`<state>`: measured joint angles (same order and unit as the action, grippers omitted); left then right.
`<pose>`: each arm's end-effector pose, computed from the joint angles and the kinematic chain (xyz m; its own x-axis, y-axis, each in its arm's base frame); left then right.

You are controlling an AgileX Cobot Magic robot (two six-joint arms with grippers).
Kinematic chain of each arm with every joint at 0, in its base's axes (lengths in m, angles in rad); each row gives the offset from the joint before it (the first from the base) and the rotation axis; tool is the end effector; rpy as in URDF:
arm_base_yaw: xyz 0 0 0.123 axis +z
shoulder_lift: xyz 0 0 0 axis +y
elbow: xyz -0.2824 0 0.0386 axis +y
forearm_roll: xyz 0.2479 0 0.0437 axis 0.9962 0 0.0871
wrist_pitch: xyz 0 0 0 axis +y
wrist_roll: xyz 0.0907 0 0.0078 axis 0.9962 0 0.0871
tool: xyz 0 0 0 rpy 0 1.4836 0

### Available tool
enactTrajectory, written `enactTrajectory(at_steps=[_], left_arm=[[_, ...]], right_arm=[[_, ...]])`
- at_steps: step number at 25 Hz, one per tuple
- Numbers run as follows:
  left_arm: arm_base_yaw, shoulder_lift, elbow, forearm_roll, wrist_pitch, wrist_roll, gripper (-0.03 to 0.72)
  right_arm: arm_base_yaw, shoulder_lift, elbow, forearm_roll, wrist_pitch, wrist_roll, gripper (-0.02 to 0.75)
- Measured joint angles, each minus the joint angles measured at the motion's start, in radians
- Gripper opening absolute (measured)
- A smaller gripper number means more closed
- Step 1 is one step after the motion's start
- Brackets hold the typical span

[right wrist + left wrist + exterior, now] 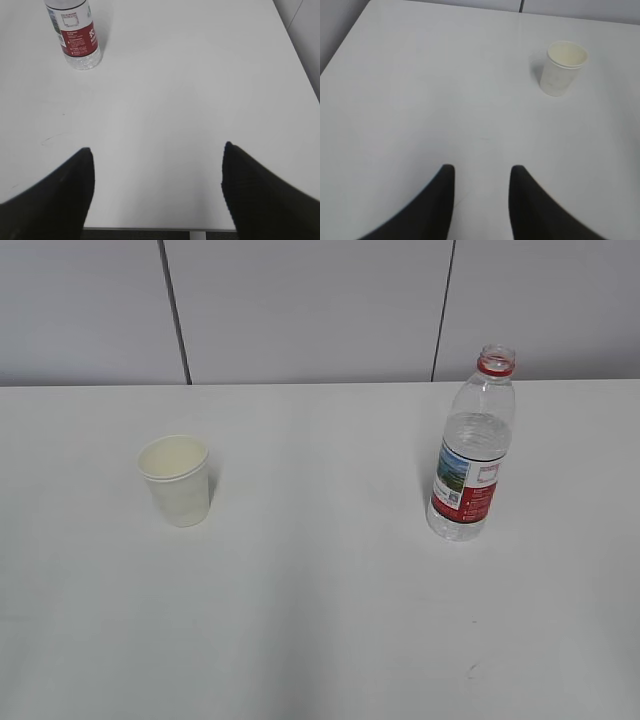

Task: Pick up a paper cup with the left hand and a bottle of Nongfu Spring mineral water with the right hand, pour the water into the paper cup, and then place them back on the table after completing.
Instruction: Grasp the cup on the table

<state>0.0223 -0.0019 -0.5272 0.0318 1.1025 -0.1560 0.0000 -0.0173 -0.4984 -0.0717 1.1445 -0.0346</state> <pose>-0.0102 0.0024 0.2813 -0.4556 -0.1513 -0.8772 -0.1128 0.9873 -0.1117 -0.0111 -0.0059 0.2701 -0.5172 -0.0641 -0.8535 0.0227 0.9958 -0.0886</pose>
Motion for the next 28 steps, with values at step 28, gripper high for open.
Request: enactTrajectory(at_steps=[28], left_arm=[[0.0,0.006,-0.027,0.048,-0.097,0.0,0.238]], right_arm=[[0.0,0.0,-0.004,-0.028,-0.004,0.006,0.585]])
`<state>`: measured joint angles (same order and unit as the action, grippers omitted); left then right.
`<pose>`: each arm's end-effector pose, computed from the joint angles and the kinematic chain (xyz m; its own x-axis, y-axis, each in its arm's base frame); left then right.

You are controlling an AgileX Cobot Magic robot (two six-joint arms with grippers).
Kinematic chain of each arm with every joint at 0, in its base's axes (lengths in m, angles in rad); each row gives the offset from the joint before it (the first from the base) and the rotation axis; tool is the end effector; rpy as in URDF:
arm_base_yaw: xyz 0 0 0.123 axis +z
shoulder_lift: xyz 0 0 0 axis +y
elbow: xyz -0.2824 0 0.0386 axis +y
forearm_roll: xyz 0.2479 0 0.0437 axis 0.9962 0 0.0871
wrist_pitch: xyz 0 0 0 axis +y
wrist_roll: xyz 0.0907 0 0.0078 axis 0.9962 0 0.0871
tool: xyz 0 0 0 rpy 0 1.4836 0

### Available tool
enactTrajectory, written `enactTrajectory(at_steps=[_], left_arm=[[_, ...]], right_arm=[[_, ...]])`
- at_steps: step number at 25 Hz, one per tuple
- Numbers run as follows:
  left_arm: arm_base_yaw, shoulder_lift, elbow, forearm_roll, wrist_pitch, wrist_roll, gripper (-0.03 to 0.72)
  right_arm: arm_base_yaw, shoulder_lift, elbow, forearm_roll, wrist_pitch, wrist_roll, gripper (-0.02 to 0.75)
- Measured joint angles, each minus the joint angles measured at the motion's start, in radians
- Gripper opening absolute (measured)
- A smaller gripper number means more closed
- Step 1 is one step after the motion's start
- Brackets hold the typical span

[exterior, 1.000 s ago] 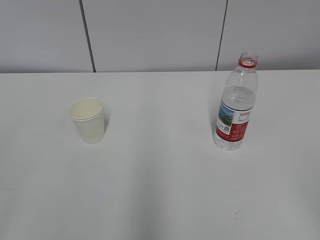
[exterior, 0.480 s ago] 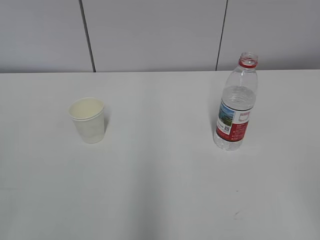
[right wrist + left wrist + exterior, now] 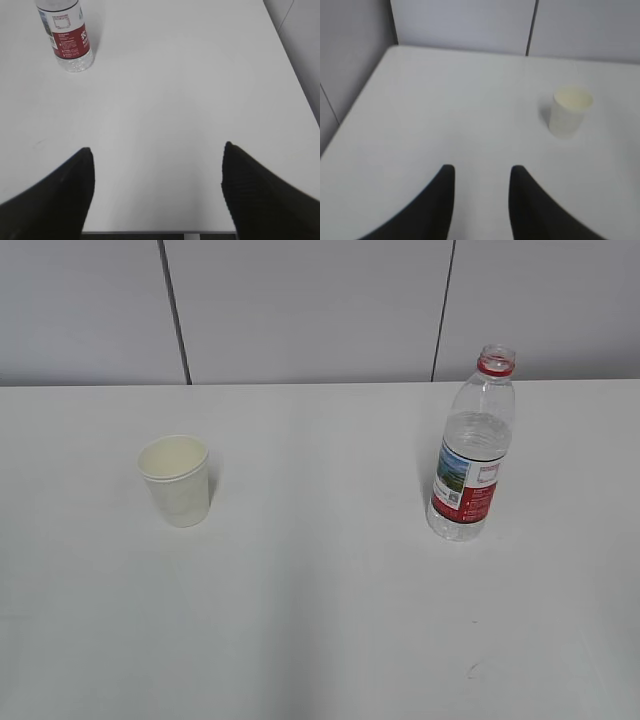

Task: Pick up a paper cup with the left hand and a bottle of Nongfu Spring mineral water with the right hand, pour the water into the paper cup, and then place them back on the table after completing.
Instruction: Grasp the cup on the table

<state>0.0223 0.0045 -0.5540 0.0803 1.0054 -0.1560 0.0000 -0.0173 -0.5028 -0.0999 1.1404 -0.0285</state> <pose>-0.0091 0.0060 0.2969 -0.3470 -0.1202 -0.9301 -0.1253 0.9888 -0.0810 -0.0115 -0.0083 0.2718 -0.5108 -0.0699 -0.8568 0.0424 0.9934 -0.1064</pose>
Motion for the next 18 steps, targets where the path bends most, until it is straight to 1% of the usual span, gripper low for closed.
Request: enactTrajectory(at_steps=[4,8,12,18], left_arm=[[0.0,0.074,-0.011,0.029,-0.135,0.0,0.238],[0.0,0.227,-0.011,0.03,-0.241,0.0,0.238],[0.0,0.412,-0.011,0.023,-0.403,0.0,0.238],[0.0,0.697,-0.011,-0.041,-0.644,0.0,0.238]], right_arm=[[0.0,0.044,-0.024,-0.006,-0.057,0.013,0.585],[0.0,0.144,-0.035,-0.006,-0.14,0.059,0.586],[0.0,0.269,-0.044,-0.006,-0.288,0.08,0.586],[0.0,0.499,-0.058,-0.006,-0.534,0.148,0.586]])
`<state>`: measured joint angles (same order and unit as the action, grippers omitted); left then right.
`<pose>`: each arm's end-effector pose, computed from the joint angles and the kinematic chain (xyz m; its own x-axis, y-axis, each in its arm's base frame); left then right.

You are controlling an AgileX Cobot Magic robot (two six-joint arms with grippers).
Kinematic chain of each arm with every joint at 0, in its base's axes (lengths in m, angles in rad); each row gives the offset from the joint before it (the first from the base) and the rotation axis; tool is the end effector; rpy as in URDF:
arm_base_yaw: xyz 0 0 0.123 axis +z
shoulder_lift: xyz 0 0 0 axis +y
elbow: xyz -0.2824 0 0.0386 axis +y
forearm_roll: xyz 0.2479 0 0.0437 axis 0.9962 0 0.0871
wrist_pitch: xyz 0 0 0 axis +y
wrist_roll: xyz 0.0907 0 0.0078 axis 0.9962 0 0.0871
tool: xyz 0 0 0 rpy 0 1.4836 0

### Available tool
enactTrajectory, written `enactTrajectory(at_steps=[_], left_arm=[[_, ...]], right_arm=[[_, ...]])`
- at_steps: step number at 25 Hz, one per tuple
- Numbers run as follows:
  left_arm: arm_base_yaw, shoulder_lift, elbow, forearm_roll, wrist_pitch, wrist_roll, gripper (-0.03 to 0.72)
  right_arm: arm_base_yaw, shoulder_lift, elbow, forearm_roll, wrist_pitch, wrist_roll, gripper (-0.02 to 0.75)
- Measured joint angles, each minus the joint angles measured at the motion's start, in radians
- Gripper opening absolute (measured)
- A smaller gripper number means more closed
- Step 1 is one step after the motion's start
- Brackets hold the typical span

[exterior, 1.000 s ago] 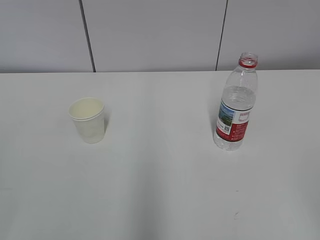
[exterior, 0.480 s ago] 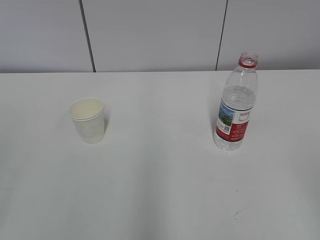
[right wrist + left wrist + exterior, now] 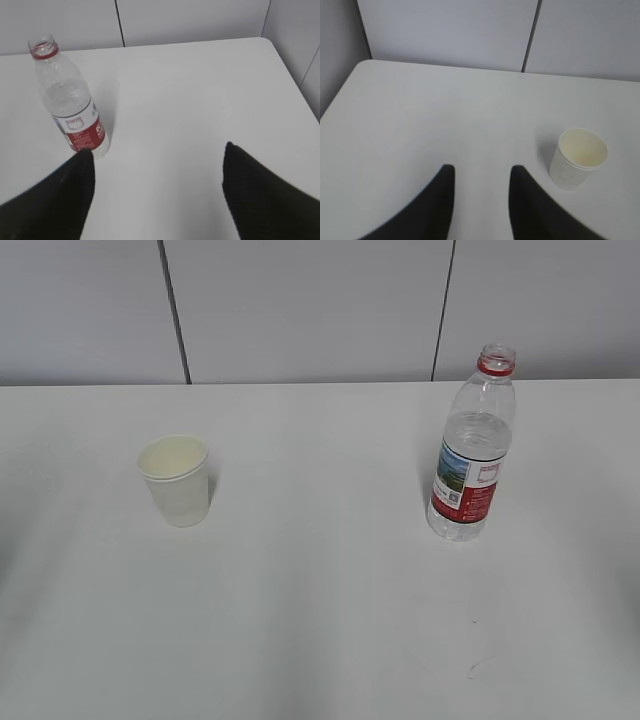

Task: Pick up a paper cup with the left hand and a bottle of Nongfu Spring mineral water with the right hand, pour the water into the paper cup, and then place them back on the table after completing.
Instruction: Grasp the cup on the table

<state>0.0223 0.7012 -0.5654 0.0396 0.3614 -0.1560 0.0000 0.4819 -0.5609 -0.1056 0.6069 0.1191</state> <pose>0.1440 0.0045 0.3080 -0.3913 -0.1274 -0.9114 -0.0821 0.9913 -0.1033 0.0936 -0.0055 0.3126 -0.4222 0.0322 -0.9059 0.0681 0.9977 0.0037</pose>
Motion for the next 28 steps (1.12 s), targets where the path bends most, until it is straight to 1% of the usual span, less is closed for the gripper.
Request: enactTrajectory(at_steps=[4,9,14,19,22,28], left_arm=[[0.0,0.168,0.0,-0.018,-0.127,0.0,0.238],[0.0,0.343,0.0,-0.015,-0.315,0.0,0.238],[0.0,0.48,0.0,0.071,-0.513,0.0,0.238],[0.0,0.602,0.006,0.087,-0.68,0.0,0.238],[0.0,0.661,0.033,0.088,-0.794,0.0,0.238],[0.0,0.75,0.132,0.097,-1.037,0.0,0.238]], right_arm=[[0.0,0.148,-0.041,0.0,-0.117,0.017,0.586],[0.0,0.272,-0.073,0.0,-0.241,0.027,0.586],[0.0,0.348,-0.075,0.007,-0.295,0.038,0.586],[0.0,0.406,-0.075,0.008,-0.339,0.04,0.586],[0.0,0.448,-0.075,0.002,-0.394,0.042,0.586],[0.0,0.543,-0.075,-0.011,-0.498,0.042,0.585]])
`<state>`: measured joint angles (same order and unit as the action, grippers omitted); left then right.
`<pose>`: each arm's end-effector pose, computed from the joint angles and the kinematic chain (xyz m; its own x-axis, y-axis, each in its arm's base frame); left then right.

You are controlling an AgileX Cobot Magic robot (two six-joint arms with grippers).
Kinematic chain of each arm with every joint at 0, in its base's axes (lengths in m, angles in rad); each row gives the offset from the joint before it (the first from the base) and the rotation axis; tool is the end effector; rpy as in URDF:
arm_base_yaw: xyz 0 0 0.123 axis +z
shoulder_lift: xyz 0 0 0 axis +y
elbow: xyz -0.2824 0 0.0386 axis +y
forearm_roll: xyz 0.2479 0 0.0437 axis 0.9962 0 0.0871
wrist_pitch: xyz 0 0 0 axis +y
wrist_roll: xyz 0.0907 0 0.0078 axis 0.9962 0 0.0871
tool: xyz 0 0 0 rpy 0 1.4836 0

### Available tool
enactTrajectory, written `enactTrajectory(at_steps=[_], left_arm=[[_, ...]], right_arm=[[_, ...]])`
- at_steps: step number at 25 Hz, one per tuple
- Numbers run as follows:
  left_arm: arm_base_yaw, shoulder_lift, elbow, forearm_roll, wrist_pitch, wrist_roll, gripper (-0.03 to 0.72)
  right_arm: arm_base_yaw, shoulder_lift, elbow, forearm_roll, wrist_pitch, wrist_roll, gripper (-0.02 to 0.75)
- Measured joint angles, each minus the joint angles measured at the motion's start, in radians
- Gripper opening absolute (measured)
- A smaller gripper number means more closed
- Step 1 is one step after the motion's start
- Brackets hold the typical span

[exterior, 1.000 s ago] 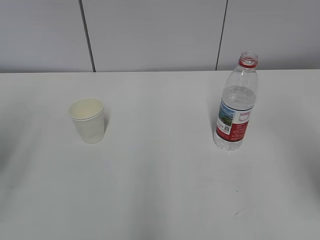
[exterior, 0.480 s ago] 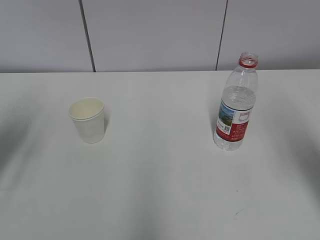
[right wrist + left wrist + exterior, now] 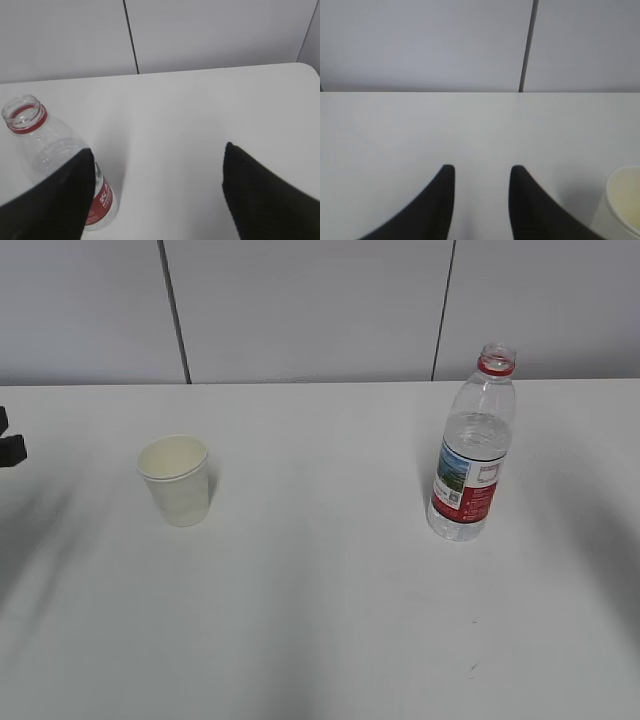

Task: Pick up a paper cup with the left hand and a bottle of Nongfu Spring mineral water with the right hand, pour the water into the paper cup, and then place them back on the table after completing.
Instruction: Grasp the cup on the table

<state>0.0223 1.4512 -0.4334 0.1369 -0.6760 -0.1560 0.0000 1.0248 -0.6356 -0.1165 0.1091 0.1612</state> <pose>0.2598 -0.0020 0.1966 -0.2589 -0.0545 -0.9644 0.0477 0.9965 -0.0691 0.2157 -0.0012 0.2943 -0.3980 0.0454 -0.9163 0.0297 0.9989 0.0366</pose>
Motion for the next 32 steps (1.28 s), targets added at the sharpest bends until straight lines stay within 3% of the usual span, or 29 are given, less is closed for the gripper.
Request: enactTrajectory(at_steps=[11,25,28,32], left_arm=[[0.0,0.167,0.167,0.158,-0.423,-0.007,0.238],[0.0,0.318,0.181,0.247,-0.464,-0.007,0.241],[0.0,0.344,0.181,0.252,-0.467,-0.007,0.289],[0.0,0.363,0.172,0.313,-0.467,-0.007,0.477]], right_arm=[[0.0,0.069,0.0,-0.063,-0.091,0.0,0.586],[0.0,0.069,0.104,-0.086,-0.341,0.0,0.585],[0.0,0.069,0.113,-0.086,-0.359,0.0,0.586],[0.0,0.069,0.115,-0.086,-0.381,0.0,0.586]])
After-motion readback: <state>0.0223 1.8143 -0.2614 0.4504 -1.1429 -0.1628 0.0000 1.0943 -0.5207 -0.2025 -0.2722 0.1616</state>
